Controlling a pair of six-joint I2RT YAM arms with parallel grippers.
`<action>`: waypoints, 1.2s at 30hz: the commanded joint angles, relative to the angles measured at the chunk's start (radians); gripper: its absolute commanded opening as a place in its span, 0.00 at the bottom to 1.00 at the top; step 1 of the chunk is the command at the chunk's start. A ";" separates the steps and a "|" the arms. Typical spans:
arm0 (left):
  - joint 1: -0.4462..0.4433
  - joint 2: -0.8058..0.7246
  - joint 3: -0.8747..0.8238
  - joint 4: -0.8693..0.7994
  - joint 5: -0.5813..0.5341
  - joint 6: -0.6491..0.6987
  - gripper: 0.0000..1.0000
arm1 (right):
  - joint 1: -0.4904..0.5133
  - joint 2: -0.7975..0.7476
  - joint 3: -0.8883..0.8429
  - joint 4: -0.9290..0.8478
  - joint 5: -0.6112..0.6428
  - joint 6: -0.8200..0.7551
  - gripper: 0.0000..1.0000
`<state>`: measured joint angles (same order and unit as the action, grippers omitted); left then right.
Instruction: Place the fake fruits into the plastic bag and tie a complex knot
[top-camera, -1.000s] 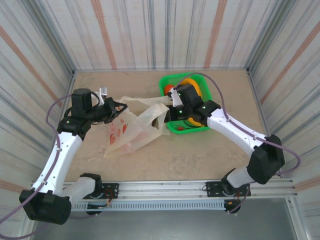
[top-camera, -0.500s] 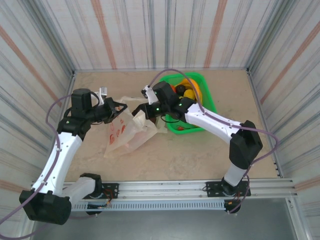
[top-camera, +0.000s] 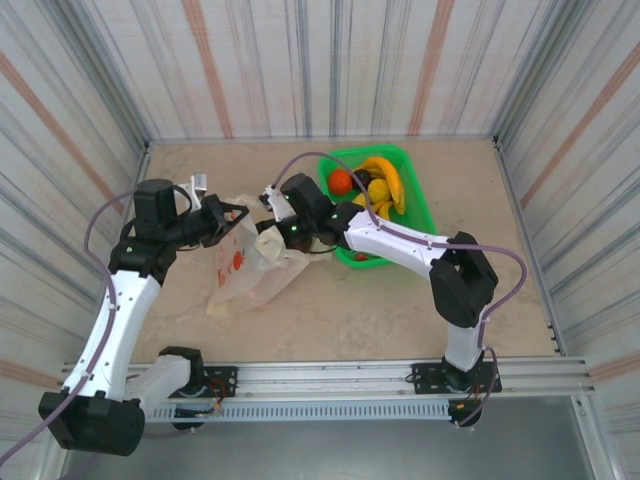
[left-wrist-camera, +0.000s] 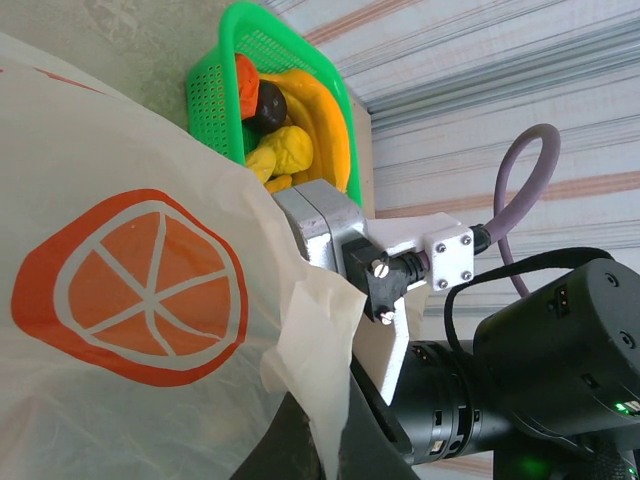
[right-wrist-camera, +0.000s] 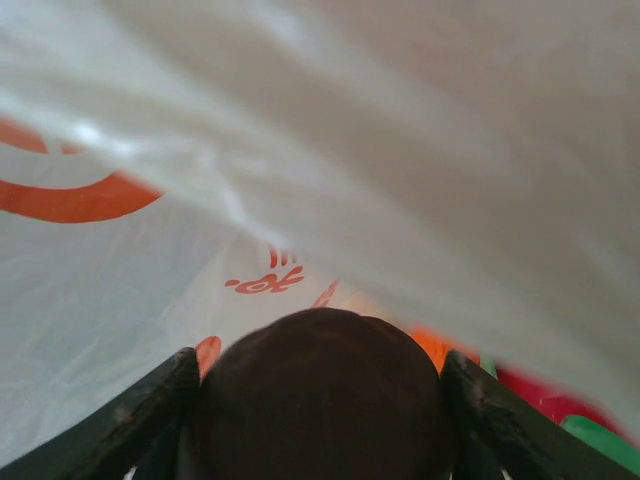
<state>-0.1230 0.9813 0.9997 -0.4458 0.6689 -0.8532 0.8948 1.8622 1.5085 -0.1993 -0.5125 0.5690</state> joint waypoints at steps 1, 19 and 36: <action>0.011 -0.013 -0.009 -0.005 0.005 0.017 0.00 | -0.002 -0.006 0.030 -0.022 0.003 -0.005 0.71; 0.013 -0.017 -0.013 -0.011 0.011 0.022 0.00 | -0.042 -0.129 -0.082 -0.074 0.085 -0.034 0.77; 0.014 -0.023 -0.024 -0.011 0.012 0.022 0.00 | -0.119 -0.260 -0.247 -0.142 0.189 0.017 0.75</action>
<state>-0.1169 0.9783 0.9852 -0.4465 0.6701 -0.8497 0.7895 1.6413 1.2728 -0.2962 -0.3584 0.5667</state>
